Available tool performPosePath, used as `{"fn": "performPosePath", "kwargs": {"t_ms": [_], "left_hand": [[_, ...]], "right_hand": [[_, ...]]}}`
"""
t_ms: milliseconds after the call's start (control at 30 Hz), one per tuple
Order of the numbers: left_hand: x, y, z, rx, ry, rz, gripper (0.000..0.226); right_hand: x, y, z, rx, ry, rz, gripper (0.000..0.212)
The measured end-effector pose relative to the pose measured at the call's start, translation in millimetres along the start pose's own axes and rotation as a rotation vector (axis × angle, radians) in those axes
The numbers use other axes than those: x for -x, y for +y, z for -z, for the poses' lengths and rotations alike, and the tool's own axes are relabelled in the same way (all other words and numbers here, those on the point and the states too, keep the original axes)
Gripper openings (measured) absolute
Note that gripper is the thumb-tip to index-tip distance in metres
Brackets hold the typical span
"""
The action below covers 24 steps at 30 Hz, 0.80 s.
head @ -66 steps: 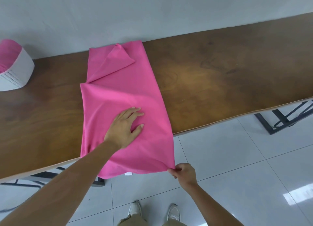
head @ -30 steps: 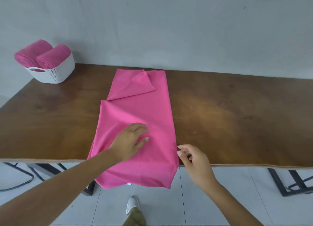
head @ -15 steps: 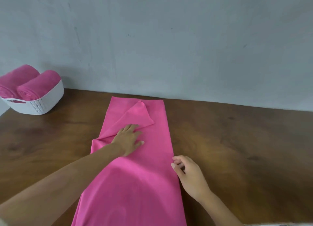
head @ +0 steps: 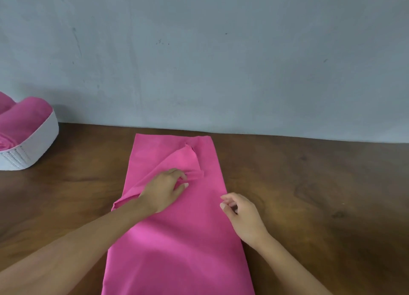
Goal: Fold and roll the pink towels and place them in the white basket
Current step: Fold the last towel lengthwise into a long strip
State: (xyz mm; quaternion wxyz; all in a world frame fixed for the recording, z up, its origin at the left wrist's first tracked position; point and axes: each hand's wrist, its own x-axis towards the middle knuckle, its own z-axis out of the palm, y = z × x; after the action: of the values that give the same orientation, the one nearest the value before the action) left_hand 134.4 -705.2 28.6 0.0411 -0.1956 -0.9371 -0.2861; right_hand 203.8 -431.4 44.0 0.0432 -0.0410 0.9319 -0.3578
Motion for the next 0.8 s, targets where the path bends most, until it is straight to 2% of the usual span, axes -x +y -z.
{"fn": "performPosePath", "kwargs": {"t_ms": [100, 267, 400, 467, 533, 600, 800], "left_hand": [[7.0, 0.7, 10.3, 0.088, 0.025, -0.016, 0.011], [15.5, -3.5, 18.7, 0.181, -0.001, 0.001, 0.028], [13.5, -7.9, 22.3, 0.286, 0.008, 0.068, 0.038], [10.5, -8.1, 26.0, 0.308, -0.019, 0.070, 0.042], [8.2, -8.2, 30.9, 0.319, -0.058, 0.062, 0.044], [6.5, -10.2, 36.8, 0.336, -0.073, 0.066, 0.045], [0.3, -15.7, 61.3, 0.392, -0.059, 0.135, 0.043]], "right_hand": [[-23.8, -9.2, 8.3, 0.031, 0.013, 0.019, 0.023], [-79.4, -29.6, 20.8, 0.203, 0.005, 0.110, 0.035], [-125.2, -43.3, 14.7, 0.503, -0.077, 0.244, 0.060], [-145.5, -49.7, 11.1, 0.714, -0.151, 0.306, 0.081], [-158.5, -54.2, 9.9, 0.897, -0.244, 0.350, 0.091], [-167.0, -56.4, 11.9, 0.990, -0.284, 0.365, 0.087], [-180.2, -44.5, 23.5, 1.001, -0.308, 0.287, 0.068]]}}
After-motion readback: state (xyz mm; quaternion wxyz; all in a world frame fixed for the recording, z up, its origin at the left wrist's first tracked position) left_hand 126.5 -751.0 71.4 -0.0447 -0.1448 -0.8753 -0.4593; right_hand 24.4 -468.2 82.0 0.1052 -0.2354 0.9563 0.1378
